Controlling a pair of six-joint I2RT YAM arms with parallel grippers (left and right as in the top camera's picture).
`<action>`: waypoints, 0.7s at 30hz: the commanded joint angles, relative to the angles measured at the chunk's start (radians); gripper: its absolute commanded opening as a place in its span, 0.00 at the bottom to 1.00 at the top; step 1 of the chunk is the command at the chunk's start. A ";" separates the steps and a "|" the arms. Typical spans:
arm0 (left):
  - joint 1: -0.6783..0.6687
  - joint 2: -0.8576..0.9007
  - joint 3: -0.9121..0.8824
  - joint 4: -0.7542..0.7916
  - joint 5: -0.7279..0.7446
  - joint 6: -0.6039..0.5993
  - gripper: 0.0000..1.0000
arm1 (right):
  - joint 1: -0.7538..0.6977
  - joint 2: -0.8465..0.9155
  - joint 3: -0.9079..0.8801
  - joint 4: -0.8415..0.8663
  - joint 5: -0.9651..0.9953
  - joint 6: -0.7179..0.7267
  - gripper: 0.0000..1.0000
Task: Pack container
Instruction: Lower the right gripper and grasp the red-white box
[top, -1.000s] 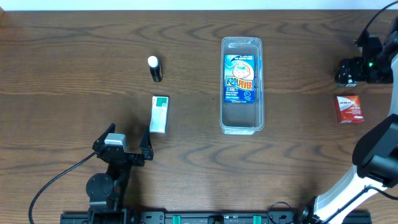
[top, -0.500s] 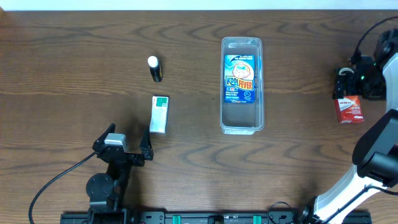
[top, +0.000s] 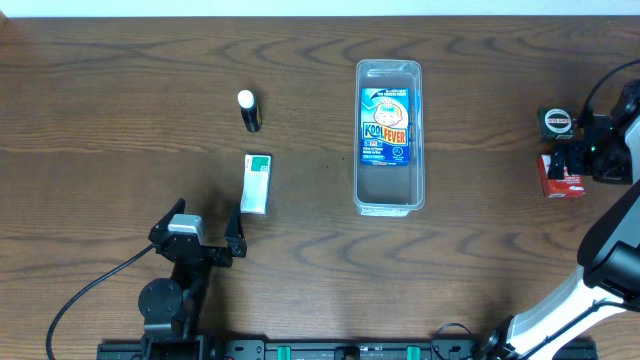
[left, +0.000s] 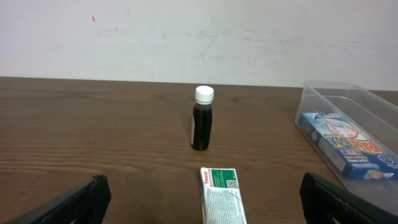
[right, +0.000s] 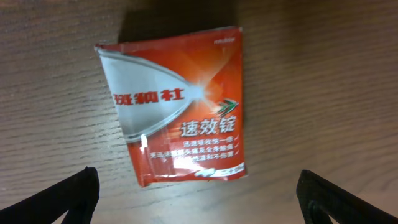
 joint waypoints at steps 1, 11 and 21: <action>0.006 -0.006 -0.018 -0.032 0.011 0.010 0.98 | 0.002 0.019 -0.010 0.008 -0.043 -0.052 0.99; 0.006 -0.006 -0.018 -0.032 0.011 0.010 0.98 | 0.007 0.088 -0.010 0.021 -0.053 -0.087 0.99; 0.006 -0.006 -0.018 -0.032 0.011 0.010 0.98 | 0.007 0.121 -0.010 0.059 -0.024 -0.086 0.99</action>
